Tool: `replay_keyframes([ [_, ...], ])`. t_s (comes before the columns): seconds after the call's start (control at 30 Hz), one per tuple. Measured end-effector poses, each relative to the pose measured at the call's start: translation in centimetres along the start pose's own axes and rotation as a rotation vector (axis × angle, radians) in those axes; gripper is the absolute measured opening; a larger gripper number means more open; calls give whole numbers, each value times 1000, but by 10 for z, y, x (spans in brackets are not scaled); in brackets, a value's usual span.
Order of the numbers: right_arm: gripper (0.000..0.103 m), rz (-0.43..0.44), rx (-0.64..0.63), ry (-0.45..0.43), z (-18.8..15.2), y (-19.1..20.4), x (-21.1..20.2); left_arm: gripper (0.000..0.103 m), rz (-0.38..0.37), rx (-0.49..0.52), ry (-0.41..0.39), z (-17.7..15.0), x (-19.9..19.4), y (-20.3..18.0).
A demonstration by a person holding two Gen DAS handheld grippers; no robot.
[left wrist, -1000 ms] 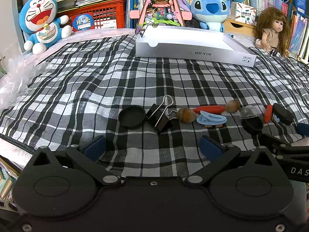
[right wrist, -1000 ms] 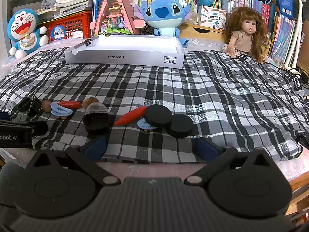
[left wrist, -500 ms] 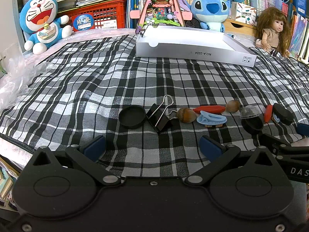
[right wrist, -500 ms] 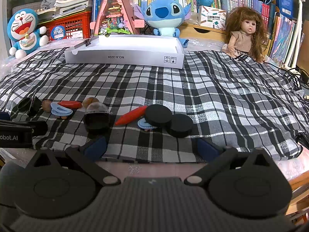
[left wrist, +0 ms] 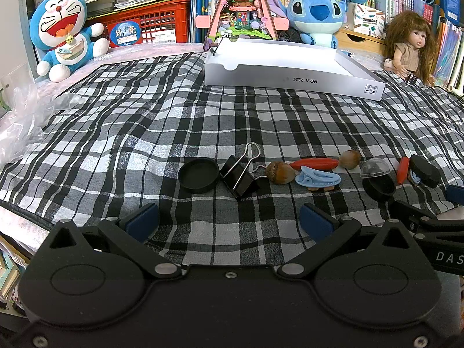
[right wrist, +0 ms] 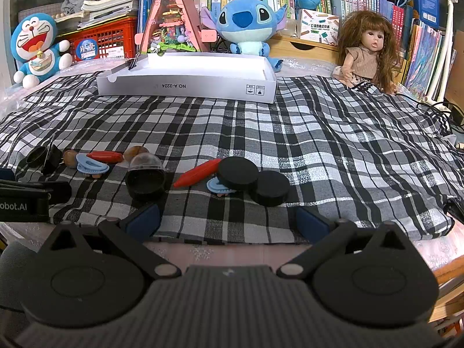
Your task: Organize rigid objects
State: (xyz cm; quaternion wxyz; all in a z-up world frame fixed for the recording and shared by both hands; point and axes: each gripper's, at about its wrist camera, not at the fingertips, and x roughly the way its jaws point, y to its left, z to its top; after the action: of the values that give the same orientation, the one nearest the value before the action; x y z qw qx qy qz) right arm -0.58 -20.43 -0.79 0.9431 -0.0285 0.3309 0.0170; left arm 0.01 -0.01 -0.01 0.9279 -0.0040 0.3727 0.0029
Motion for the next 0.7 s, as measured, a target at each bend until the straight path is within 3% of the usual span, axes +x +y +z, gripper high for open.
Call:
replay_keyframes([
  [0.7,103,-3,-10,-26,-3,1,-4,103,-3,5,-14,-2,1,2],
])
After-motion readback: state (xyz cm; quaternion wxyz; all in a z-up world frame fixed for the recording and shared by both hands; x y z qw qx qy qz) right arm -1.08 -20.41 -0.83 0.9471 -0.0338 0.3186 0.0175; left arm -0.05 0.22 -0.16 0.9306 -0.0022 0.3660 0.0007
